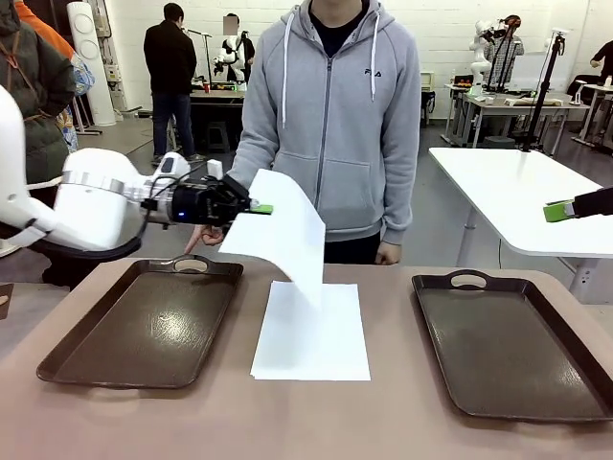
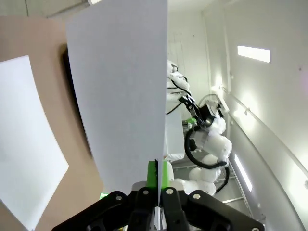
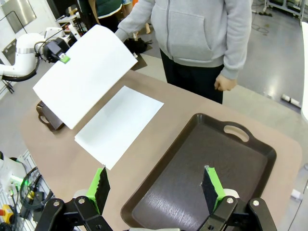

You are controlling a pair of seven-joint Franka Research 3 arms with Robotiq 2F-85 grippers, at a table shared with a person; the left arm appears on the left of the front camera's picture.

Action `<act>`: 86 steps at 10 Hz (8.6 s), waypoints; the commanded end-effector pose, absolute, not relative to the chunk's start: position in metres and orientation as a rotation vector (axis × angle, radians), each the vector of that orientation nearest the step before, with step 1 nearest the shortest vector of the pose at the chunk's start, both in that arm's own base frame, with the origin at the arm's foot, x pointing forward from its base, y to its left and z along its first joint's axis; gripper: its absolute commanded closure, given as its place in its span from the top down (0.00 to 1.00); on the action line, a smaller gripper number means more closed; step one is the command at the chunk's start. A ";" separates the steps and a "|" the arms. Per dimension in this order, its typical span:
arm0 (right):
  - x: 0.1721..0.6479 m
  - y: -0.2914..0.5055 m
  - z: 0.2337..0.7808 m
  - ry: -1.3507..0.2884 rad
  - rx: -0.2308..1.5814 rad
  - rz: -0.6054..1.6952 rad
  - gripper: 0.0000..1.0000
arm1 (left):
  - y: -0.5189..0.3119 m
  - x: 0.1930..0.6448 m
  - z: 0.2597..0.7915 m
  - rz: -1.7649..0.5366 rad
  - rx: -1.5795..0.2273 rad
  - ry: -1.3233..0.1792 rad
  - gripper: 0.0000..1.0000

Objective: Sort the A4 documents.
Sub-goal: Place the A4 Paper in the designated Handle tray, then receive the A4 Paper.

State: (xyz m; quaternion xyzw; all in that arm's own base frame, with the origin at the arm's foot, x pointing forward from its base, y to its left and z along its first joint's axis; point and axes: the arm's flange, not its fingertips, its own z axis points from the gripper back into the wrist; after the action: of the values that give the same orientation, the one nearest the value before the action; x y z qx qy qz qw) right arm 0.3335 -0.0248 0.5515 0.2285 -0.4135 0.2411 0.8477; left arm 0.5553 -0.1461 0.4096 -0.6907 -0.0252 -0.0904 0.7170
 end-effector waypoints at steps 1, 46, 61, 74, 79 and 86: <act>0.335 -0.024 0.549 -0.869 0.497 0.513 1.00 | -0.106 0.529 0.405 -0.225 -1.499 -0.027 0.01; 0.335 -0.024 0.549 -0.869 0.497 0.513 1.00 | 0.097 0.543 0.338 -0.011 -0.658 0.078 1.00; 0.335 -0.024 0.549 -0.869 0.497 0.513 1.00 | 0.098 0.547 0.343 -0.021 -0.687 0.062 1.00; 0.335 -0.024 0.549 -0.869 0.497 0.513 1.00 | 0.029 0.419 0.531 -0.615 -0.561 -0.452 1.00; 0.335 -0.024 0.549 -0.869 0.497 0.513 1.00 | 0.028 0.371 0.572 -0.697 -0.425 -0.643 1.00; 0.335 -0.024 0.549 -0.869 0.497 0.513 1.00 | 0.033 0.364 0.573 -0.679 -0.475 -0.655 1.00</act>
State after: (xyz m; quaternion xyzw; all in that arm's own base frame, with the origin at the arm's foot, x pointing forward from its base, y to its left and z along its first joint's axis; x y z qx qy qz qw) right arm 0.3334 -0.0247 0.5515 0.2280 -0.4133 0.2412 0.8479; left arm 0.3673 0.0344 0.5760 -0.2235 -0.3049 -0.3232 0.8675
